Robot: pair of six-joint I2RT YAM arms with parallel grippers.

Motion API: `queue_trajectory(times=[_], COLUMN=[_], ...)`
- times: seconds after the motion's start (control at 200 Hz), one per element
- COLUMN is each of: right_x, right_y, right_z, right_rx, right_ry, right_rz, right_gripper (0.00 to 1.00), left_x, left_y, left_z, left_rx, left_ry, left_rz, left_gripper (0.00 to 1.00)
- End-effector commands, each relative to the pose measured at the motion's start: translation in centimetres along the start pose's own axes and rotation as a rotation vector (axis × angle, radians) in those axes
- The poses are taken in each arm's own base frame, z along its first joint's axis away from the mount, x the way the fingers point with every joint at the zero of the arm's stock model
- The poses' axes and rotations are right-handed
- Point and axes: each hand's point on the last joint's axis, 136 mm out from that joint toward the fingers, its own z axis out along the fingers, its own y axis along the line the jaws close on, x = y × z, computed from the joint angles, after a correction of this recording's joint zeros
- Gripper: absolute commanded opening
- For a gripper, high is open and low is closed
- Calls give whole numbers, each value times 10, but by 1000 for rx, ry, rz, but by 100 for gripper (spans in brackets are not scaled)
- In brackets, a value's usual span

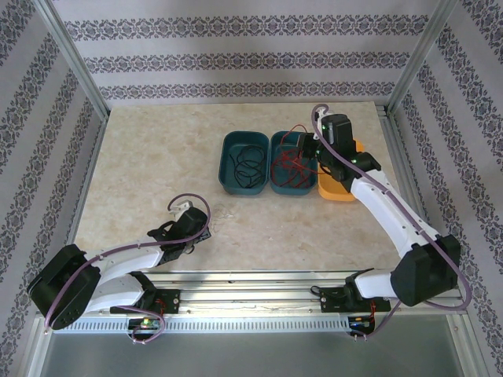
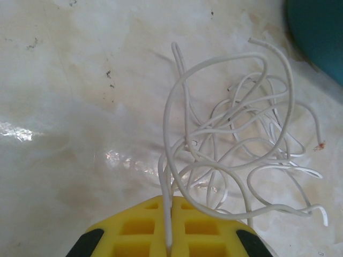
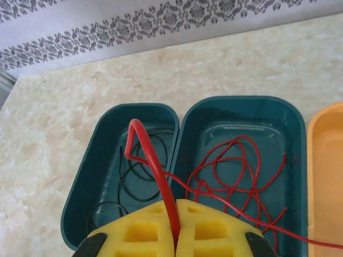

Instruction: Untangle the cables

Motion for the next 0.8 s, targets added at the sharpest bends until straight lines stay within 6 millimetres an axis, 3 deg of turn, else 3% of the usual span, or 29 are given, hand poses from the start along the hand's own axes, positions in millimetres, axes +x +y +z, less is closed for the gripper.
queue_trajectory(times=[0.0,0.34,0.799], right_x=[12,20,27], right_y=[-1,-3,-61], right_z=[5,29,86], right_rx=[-10,-27,175], right_ry=[61,201,338], right_rz=[64,139,99], right_gripper=[0,0,0], left_x=[-4,-2,-1], left_y=[3,3,3], left_z=[0,1,-2], left_rx=[0,2,11], left_ry=[-11,-7,-1], left_rz=[-17,-21,-28], left_gripper=[0,0,0])
